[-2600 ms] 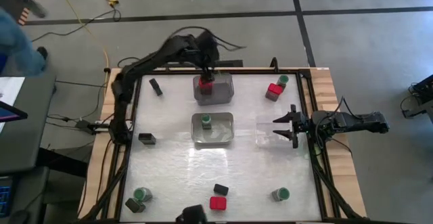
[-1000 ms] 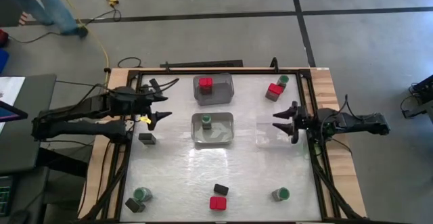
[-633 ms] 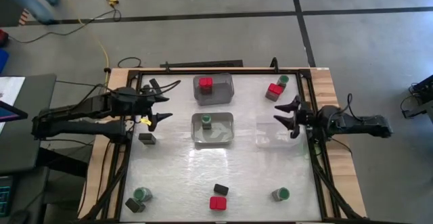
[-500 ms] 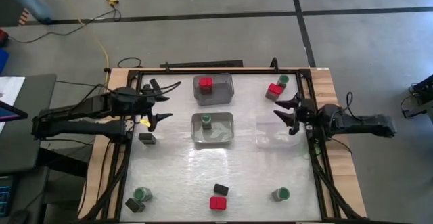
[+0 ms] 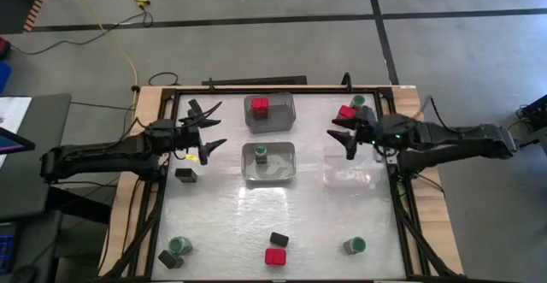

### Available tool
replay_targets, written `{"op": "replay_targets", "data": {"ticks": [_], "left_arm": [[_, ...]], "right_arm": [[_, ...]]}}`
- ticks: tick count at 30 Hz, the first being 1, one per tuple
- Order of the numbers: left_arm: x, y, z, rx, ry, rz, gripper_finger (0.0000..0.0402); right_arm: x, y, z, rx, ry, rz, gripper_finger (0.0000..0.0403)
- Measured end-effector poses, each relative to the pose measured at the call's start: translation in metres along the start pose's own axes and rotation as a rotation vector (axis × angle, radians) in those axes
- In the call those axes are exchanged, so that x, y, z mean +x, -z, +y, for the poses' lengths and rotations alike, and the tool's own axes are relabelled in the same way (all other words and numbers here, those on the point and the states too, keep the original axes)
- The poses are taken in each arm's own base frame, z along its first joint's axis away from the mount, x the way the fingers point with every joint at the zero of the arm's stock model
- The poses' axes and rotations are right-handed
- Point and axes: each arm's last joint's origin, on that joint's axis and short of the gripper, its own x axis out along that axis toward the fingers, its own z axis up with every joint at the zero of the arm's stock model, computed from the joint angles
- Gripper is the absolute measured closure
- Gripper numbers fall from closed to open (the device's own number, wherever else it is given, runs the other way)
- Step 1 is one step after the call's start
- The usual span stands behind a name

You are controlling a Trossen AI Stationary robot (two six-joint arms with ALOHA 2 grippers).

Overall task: Sort spices by type
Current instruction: Put the green spice bottle into the gray bin

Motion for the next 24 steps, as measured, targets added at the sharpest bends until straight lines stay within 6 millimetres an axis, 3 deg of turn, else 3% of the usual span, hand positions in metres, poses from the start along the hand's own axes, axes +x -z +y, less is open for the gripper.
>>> {"op": "replay_targets", "data": {"ticks": [5,9,14,24], "left_arm": [[-0.014,-0.006,-0.004,-0.021,0.078,-0.054,0.0086],[-0.023,0.001,-0.011,-0.091,0.101,0.019,0.0086],[-0.028,0.003,-0.025,-0.048,0.120,0.034,0.0086],[-0.031,0.003,-0.033,0.048,0.164,0.019,0.0086]], "right_arm": [[0.009,-0.028,0.018,0.246,0.255,0.350,0.0181],[0.019,-0.032,0.038,0.293,0.407,0.531,0.0196],[0.028,-0.022,0.070,0.353,0.510,0.627,0.0210],[0.019,0.020,0.134,0.487,0.549,0.736,0.0211]]}}
